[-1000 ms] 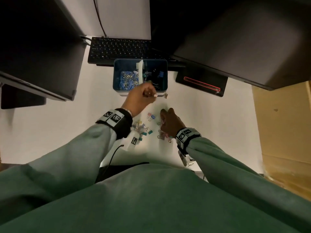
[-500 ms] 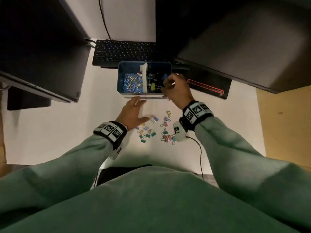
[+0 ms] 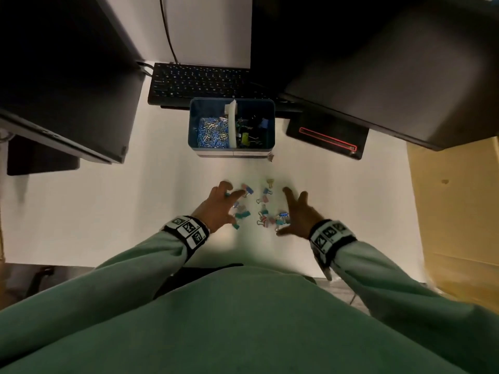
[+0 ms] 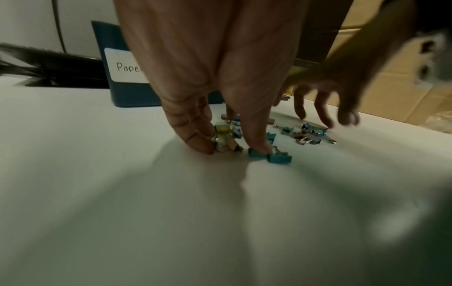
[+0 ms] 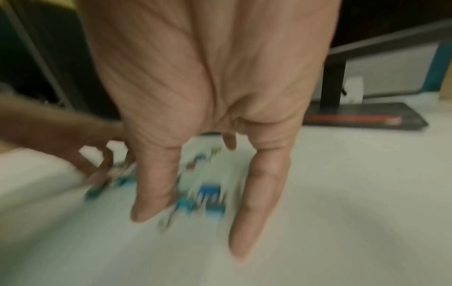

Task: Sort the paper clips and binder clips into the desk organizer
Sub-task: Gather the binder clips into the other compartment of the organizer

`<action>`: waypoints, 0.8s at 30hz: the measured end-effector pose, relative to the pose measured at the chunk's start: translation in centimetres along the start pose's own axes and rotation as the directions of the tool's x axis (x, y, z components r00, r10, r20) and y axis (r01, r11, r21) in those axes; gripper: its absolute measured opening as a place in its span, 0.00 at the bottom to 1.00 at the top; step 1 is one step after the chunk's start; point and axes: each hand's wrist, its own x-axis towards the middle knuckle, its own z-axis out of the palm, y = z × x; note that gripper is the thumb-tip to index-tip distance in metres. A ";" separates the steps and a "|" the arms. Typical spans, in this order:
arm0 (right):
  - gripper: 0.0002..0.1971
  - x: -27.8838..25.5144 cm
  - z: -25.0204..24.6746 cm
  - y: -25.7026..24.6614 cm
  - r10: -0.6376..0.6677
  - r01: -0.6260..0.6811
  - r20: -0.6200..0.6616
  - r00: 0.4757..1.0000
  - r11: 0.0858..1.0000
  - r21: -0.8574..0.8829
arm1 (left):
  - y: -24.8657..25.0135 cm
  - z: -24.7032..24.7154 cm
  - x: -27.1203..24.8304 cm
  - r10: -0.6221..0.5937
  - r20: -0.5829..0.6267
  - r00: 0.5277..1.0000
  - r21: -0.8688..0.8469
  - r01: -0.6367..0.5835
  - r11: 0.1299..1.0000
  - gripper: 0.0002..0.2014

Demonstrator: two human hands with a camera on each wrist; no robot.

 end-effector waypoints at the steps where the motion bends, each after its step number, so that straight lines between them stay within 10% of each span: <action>1: 0.62 0.2 1.3 0.2 -0.012 0.012 -0.001 1.000 0.999 -0.035 | 0.3 0.0 0.2 0.003 -0.020 1.000 -0.033 -0.003 0.999 0.36; 16: 0.24 3.2 2.3 -3.8 -0.102 0.114 -0.185 0.977 0.992 0.054 | 2.1 -1.8 2.5 -0.087 -0.059 0.994 -0.205 0.074 0.976 0.06; 24: 0.07 2.1 -0.2 -1.9 -0.084 0.253 -0.331 0.940 0.822 0.511 | 3.1 -6.8 0.8 -0.165 -0.158 0.974 -0.514 0.061 0.856 0.06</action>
